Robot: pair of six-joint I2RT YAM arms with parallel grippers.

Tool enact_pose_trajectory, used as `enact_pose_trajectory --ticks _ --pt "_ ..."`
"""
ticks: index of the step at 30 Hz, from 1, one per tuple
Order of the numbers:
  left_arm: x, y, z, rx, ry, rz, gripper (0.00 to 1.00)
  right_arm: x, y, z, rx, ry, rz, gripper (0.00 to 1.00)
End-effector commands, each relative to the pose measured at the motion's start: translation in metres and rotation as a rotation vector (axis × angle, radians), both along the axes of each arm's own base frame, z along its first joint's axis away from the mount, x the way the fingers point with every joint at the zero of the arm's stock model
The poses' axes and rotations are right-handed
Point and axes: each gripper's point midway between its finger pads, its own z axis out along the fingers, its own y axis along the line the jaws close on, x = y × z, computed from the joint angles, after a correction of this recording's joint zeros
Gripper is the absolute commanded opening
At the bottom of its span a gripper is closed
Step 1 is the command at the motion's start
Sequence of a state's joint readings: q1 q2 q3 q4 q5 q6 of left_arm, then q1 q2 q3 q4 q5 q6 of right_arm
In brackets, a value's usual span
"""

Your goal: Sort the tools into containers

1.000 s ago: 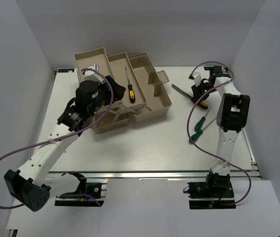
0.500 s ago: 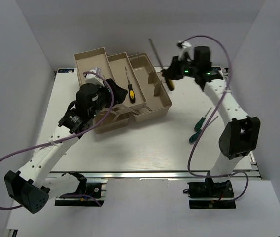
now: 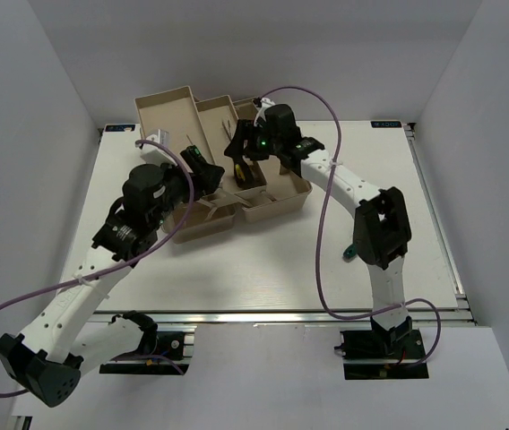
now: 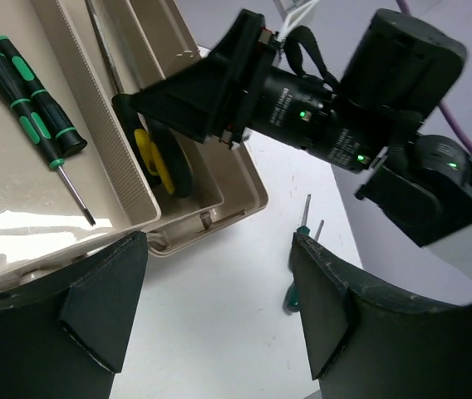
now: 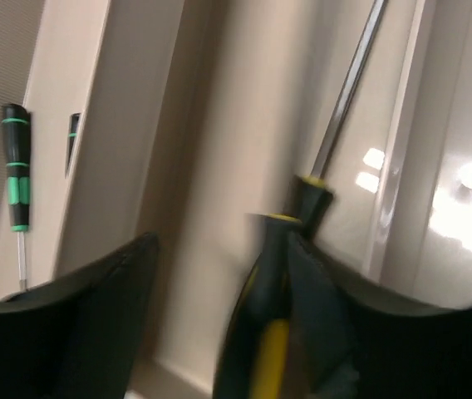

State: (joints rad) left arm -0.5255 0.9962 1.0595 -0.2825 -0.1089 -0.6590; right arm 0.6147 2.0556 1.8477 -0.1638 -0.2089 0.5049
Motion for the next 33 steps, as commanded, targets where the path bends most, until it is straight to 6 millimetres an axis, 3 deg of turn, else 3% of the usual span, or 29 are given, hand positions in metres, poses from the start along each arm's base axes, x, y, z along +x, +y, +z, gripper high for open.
enact_pose_trajectory --ticks 1,4,5,7,8,9,10,11,12,13,14,15,17,18,19,20,21,22,23,25,26,28,33 --pt "-0.005 0.002 0.002 -0.021 -0.007 0.000 0.79 0.017 0.010 0.070 0.077 -0.246 0.034 0.71" --pt "-0.003 -0.005 0.001 -0.022 -0.004 -0.030 0.77 0.017 -0.003 0.093 0.038 -0.376 0.079 0.70" --pt "-0.001 -0.009 0.000 -0.023 -0.005 -0.043 0.73 0.014 -0.011 0.113 0.034 -0.427 0.077 0.66" --pt "0.000 -0.020 -0.002 -0.025 -0.005 -0.098 0.67 0.016 -0.034 0.115 -0.016 -0.475 0.077 0.41" --pt "0.004 -0.028 -0.004 -0.027 -0.007 -0.126 0.58 0.009 -0.053 0.138 -0.040 -0.567 0.085 0.25" --pt "0.004 -0.035 -0.006 -0.029 -0.004 -0.161 0.53 0.004 -0.064 0.140 -0.042 -0.598 0.103 0.11" --pt "0.006 -0.041 -0.008 -0.030 0.000 -0.186 0.47 0.011 -0.095 0.141 -0.053 -0.621 0.071 0.00" --pt "0.004 -0.052 -0.003 -0.040 -0.010 -0.241 0.39 -0.001 -0.118 0.134 -0.046 -0.635 0.073 0.00" --pt "0.009 -0.061 -0.013 -0.023 0.011 -0.270 0.22 -0.012 -0.129 0.126 -0.007 -0.603 0.125 0.00" --pt "0.010 -0.068 -0.015 -0.014 0.009 -0.303 0.13 -0.003 -0.168 0.119 0.002 -0.558 0.069 0.00" --pt "0.007 -0.080 -0.008 -0.011 0.001 -0.347 0.06 -0.016 -0.184 0.095 0.023 -0.433 0.073 0.00" --pt "0.012 -0.091 -0.018 0.022 0.009 -0.375 0.02 -0.018 -0.200 0.081 0.002 -0.368 0.052 0.00" --pt "0.005 -0.121 -0.021 0.071 0.001 -0.452 0.04 -0.026 -0.245 0.048 -0.088 -0.217 -0.043 0.17" --pt "0.007 -0.135 -0.005 0.098 -0.054 -0.487 0.08 -0.040 -0.266 0.018 -0.170 -0.114 -0.085 0.24" --pt "0.013 -0.153 -0.025 0.136 -0.016 -0.520 0.21 -0.046 -0.291 0.006 -0.201 -0.071 -0.149 0.34" --pt "0.006 -0.172 -0.031 0.158 -0.005 -0.574 0.29 -0.061 -0.303 0.008 -0.216 -0.065 -0.191 0.35" --pt "0.005 -0.188 -0.019 0.157 -0.037 -0.628 0.35 -0.079 -0.325 -0.025 -0.249 0.047 -0.270 0.38" --pt "0.012 -0.204 -0.044 0.180 0.011 -0.662 0.46 -0.088 -0.339 -0.034 -0.273 0.090 -0.324 0.42" --pt "0.009 -0.216 -0.050 0.180 0.019 -0.697 0.51 -0.101 -0.346 -0.036 -0.296 0.114 -0.357 0.46" --pt "0.008 -0.233 -0.057 0.167 0.022 -0.759 0.55 -0.128 -0.366 -0.067 -0.360 0.271 -0.456 0.53" --pt "0.012 -0.241 -0.069 0.164 0.034 -0.775 0.58 -0.136 -0.371 -0.074 -0.366 0.309 -0.482 0.55" --pt "0.009 -0.250 -0.074 0.143 0.039 -0.811 0.61 -0.149 -0.384 -0.095 -0.375 0.391 -0.538 0.58" --pt "0.003 -0.253 -0.079 0.146 0.043 -0.825 0.64 -0.141 -0.387 -0.116 -0.354 0.437 -0.562 0.64"
